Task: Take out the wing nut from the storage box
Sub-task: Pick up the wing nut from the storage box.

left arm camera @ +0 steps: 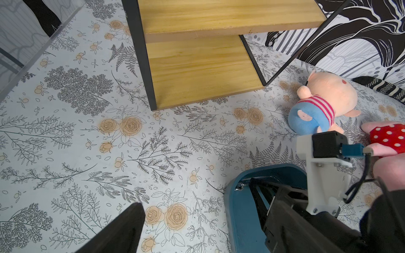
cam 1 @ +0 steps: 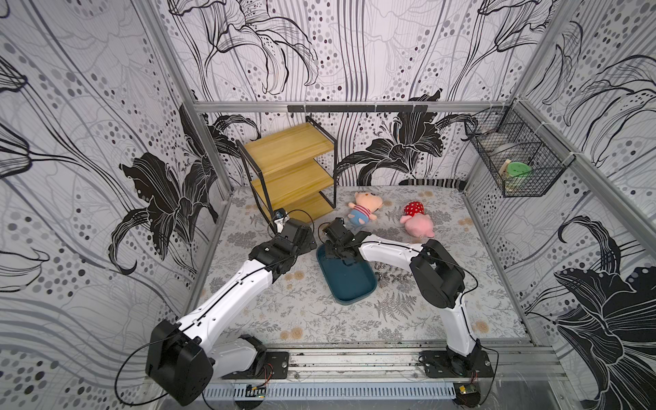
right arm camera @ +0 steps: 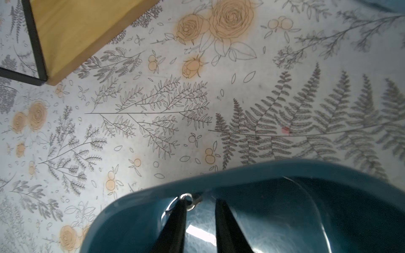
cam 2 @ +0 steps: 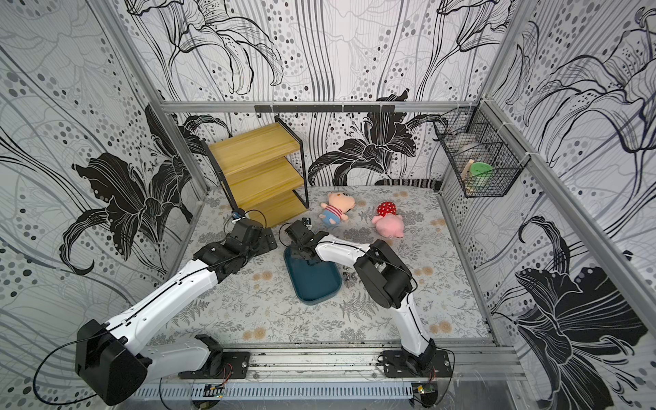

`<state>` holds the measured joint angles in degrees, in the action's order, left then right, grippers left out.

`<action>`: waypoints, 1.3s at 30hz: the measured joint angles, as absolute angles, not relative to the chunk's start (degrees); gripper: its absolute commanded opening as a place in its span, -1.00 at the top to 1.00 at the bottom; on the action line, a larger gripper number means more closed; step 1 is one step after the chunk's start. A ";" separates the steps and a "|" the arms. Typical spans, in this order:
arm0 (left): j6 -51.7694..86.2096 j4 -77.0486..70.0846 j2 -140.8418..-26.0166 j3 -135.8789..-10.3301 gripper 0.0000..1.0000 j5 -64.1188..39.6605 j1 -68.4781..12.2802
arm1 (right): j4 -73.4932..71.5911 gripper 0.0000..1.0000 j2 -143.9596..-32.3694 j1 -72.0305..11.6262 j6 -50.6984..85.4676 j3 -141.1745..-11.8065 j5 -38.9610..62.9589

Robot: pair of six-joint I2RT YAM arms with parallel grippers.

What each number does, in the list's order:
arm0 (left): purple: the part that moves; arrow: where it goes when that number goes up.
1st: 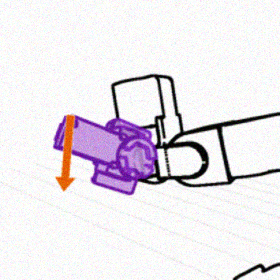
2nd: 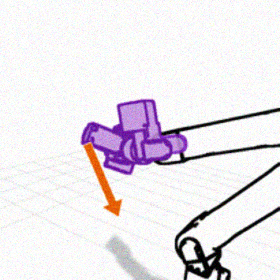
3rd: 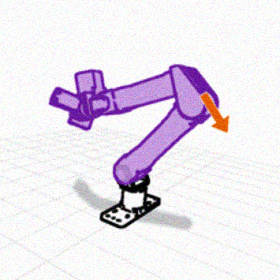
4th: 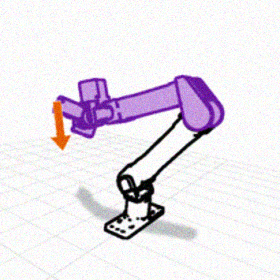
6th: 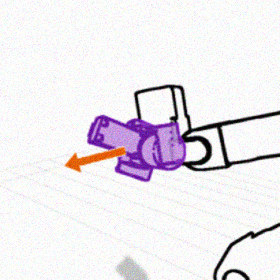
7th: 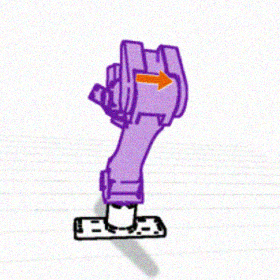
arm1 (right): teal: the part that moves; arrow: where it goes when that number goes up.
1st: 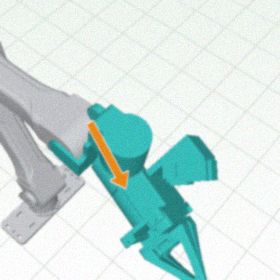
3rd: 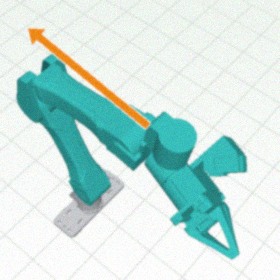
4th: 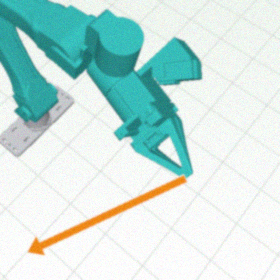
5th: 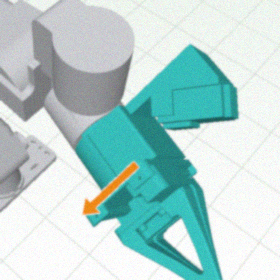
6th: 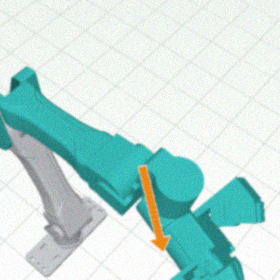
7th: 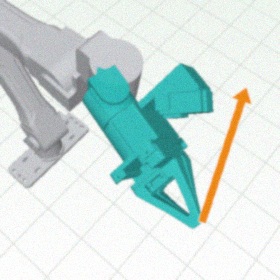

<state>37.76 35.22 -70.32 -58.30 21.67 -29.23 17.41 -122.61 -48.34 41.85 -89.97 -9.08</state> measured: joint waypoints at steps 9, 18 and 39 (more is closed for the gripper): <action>37.78 35.27 -69.97 -57.98 -0.91 21.69 -29.23 | 17.21 0.44 -123.72 -48.56 42.92 -91.05 -9.30; 37.80 35.29 -69.91 -57.74 -0.91 21.74 -29.23 | 17.06 0.46 -125.64 -48.60 43.13 -91.92 -9.28; 37.80 35.33 -69.76 -57.74 -0.90 22.06 -29.23 | 16.84 0.71 -126.50 -48.64 43.77 -92.05 -9.26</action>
<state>37.80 35.33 -69.76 -57.74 22.06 -29.23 16.84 -126.50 -48.64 43.77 -92.05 -9.26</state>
